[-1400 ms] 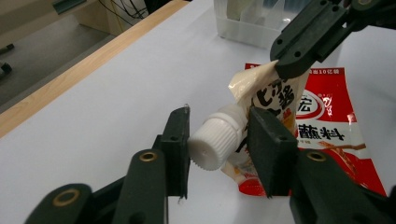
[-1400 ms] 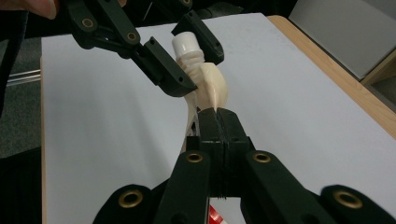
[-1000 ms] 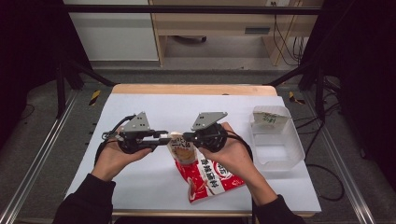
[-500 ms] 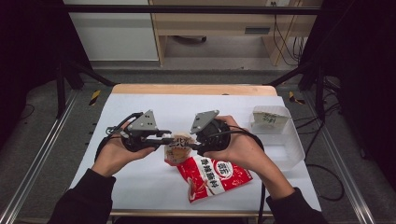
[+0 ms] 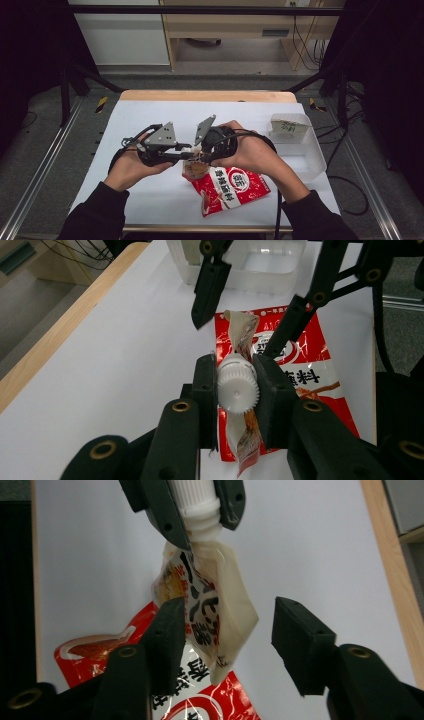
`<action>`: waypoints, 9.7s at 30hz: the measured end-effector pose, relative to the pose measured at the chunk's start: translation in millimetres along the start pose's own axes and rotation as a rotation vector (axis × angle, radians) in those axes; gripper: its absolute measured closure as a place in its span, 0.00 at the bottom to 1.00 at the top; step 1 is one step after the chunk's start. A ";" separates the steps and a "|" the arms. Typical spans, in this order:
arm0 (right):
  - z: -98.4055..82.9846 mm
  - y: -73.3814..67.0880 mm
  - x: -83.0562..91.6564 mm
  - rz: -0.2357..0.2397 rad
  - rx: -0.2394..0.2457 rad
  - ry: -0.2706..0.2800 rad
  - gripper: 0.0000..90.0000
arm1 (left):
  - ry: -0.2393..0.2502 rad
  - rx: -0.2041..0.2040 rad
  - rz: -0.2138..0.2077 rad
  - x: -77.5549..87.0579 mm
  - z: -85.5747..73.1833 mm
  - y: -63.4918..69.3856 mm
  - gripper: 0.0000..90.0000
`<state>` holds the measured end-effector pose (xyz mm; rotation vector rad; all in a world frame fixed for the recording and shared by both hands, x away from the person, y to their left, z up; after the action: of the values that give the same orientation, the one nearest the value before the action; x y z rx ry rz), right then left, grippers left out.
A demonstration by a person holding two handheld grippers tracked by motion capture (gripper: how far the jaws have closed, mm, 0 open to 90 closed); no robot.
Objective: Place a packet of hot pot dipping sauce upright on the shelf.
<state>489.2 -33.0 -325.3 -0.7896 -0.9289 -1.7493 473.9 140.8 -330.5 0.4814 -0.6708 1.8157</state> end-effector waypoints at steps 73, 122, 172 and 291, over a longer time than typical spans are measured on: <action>-135.8 99.5 116.5 -0.230 -0.174 -0.156 0.98 | 0.022 0.362 0.250 26.8 -171.0 28.7 0.17; -174.4 136.9 96.2 -0.357 -0.229 -0.233 0.98 | 0.006 0.345 0.218 19.9 -170.8 32.2 0.17; -187.9 115.9 73.6 -0.255 -0.321 -0.169 0.54 | -0.006 0.330 0.189 14.1 -168.6 36.4 0.16; -226.2 -75.9 -32.0 -0.234 -0.778 0.112 0.19 | -0.041 0.194 0.199 -65.5 -114.9 51.6 0.13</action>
<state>406.1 -195.1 -482.6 -1.0770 -0.2406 -2.3714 446.3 155.9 -469.0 0.5991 -0.5901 2.0755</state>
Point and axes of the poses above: each handheld gripper's, and its own axes: x roughly backward along the jaws, z roughly out of its top, y roughly to its right, the point moved 2 cm from there along -x, roughly forward along the jaws, and after that the axes turned 4 degrees about -x, right-handed, at the moved point
